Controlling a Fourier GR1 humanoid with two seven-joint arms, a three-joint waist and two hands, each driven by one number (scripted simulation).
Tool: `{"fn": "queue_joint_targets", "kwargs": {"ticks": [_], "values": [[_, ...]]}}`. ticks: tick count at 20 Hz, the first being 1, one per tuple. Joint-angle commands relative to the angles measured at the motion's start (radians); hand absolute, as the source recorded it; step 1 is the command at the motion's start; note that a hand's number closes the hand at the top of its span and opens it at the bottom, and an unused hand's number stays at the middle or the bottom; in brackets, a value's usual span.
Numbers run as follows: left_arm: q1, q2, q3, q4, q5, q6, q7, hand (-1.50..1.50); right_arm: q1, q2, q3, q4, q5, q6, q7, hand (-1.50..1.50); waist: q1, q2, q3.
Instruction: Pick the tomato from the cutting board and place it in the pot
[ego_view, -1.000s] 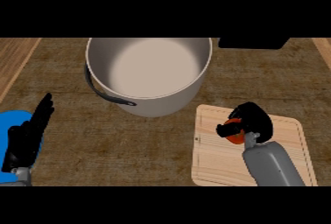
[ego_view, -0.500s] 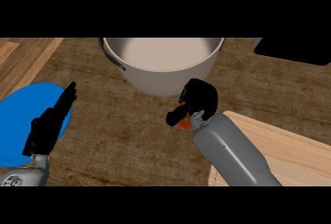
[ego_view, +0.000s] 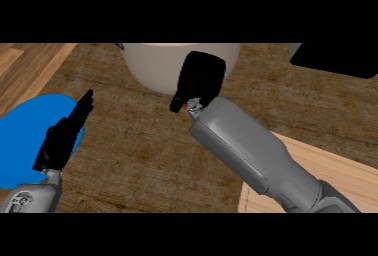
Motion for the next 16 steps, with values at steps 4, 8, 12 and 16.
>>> {"fn": "queue_joint_targets", "kwargs": {"ticks": [4,8,12,16], "values": [[-0.007,-0.011,-0.001,0.023,-0.008,0.013,0.018,0.0,-0.251,0.012,0.02,0.111,0.13,-0.076,0.253,1.5,-0.028,-0.006,0.001],[-0.029,-0.013,0.007,0.024,-0.004,0.017,0.026,0.0,-0.314,0.012,-0.013,0.146,0.141,-0.145,0.275,1.5,-0.027,0.001,0.003],[-0.017,-0.013,0.013,0.032,-0.012,0.027,0.005,0.0,-0.381,0.012,-0.04,0.199,0.168,-0.194,0.278,1.5,-0.036,0.005,0.002],[-0.003,0.004,0.029,0.035,-0.009,0.022,0.005,0.0,-0.415,0.012,-0.073,0.256,0.191,-0.247,0.276,1.5,-0.066,0.002,0.004]]}}
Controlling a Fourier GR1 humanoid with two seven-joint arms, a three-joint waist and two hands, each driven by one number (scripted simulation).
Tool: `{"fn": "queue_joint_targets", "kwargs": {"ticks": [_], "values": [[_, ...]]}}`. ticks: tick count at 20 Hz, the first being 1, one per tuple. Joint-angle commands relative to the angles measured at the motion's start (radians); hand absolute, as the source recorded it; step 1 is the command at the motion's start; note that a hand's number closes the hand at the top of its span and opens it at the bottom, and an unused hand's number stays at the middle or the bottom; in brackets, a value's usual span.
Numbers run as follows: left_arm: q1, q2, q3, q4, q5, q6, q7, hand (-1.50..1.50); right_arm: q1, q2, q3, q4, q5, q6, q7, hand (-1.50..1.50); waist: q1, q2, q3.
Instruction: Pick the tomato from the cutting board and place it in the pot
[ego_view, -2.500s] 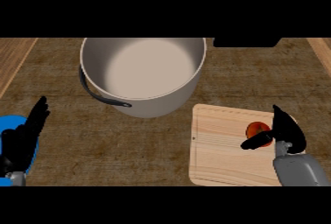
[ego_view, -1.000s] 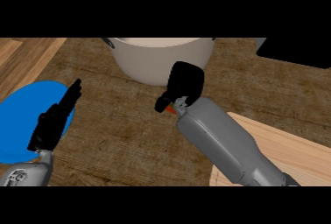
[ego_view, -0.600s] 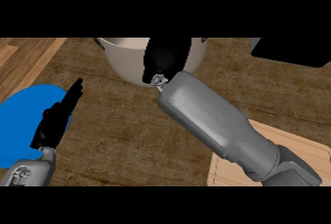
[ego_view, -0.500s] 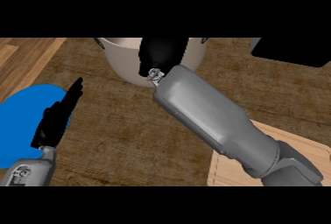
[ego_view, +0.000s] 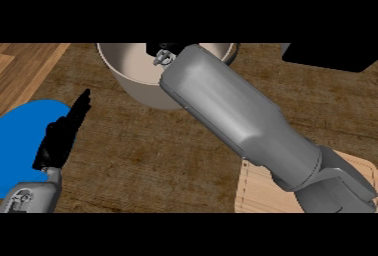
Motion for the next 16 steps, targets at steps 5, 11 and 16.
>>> {"fn": "queue_joint_targets", "kwargs": {"ticks": [5,11,16], "values": [[0.018,0.003,0.026,0.012,0.003,0.012,-0.023,0.0,-0.05,0.015,-0.043,0.115,0.018,-0.199,0.177,1.5,-0.037,0.003,0.002],[0.05,0.0,0.04,0.012,0.002,0.027,-0.039,0.0,-0.043,0.015,-0.088,0.251,0.029,-0.291,0.08,1.5,-0.067,0.006,0.003],[0.037,0.019,0.061,0.0,0.011,0.018,-0.02,0.0,-0.031,0.015,-0.152,0.353,0.017,-0.37,-0.016,1.5,-0.079,0.011,0.005]]}}
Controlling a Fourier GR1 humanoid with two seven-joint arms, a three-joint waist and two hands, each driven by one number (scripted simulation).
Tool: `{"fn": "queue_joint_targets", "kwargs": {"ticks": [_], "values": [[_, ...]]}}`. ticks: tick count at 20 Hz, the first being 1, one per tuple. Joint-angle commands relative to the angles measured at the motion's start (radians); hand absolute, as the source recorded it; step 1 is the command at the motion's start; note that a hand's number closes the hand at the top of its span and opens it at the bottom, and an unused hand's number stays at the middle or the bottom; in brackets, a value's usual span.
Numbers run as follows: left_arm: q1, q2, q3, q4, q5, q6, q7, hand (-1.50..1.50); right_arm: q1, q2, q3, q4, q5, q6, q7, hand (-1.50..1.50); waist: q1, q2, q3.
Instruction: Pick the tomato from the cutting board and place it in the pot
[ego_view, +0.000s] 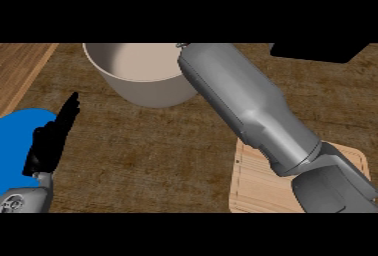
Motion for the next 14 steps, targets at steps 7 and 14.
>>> {"fn": "queue_joint_targets", "kwargs": {"ticks": [7,14], "values": [[0.025,-0.008,-0.004,-0.051,-0.006,0.01,0.019,0.0,0.029,0.01,-0.08,0.26,0.022,-0.177,-0.026,1.5,-0.012,0.009,0.002],[0.027,0.014,0.019,-0.043,0.015,-0.017,0.002,0.0,0.059,0.01,-0.228,0.244,-0.1,-0.342,-0.109,-1.5,0.0,0.019,0.003]]}}
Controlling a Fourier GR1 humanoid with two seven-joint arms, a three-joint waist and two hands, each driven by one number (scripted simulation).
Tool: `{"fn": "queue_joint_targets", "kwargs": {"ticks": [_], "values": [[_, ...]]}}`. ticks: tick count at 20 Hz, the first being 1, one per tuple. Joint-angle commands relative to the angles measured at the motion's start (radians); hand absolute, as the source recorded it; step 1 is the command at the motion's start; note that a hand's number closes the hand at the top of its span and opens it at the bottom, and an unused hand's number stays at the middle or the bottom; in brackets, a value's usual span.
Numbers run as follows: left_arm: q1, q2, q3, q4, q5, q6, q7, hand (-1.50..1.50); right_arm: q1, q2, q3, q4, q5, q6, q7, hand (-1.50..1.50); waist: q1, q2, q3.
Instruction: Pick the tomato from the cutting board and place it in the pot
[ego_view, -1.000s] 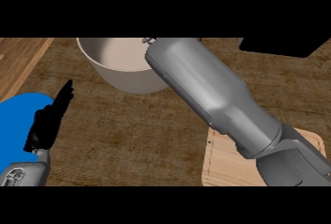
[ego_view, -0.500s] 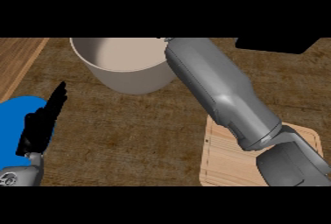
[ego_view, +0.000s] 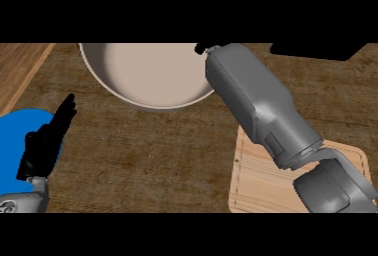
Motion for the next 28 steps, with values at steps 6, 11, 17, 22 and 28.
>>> {"fn": "queue_joint_targets", "kwargs": {"ticks": [6,11,17,22,28], "values": [[-0.01,-0.002,-0.002,-0.015,-0.011,0.007,0.011,0.0,0.022,0.003,-0.108,0.032,-0.075,-0.187,-0.109,-1.5,0.006,0.008,0.001],[-0.013,-0.019,-0.011,0.012,-0.012,0.008,0.008,0.0,0.022,0.016,-0.113,-0.058,-0.065,-0.42,-0.182,-1.5,-0.004,0.003,0.001],[0.01,-0.024,-0.016,0.015,-0.025,0.011,-0.016,0.0,0.043,0.016,-0.165,-0.117,-0.14,-0.604,-0.243,-1.5,0.0,-0.011,0.0],[-0.017,0.019,0.039,0.039,0.011,-0.021,-0.015,0.0,0.082,0.016,-0.169,-0.17,-0.308,-0.581,-0.35,-1.5,-0.017,-0.02,0.001],[0.03,-0.02,0.006,-0.005,-0.001,-0.01,0.01,0.0,0.19,0.016,0.002,-0.282,-0.503,-0.656,-0.426,-1.5,-0.019,-0.032,0.001]]}}
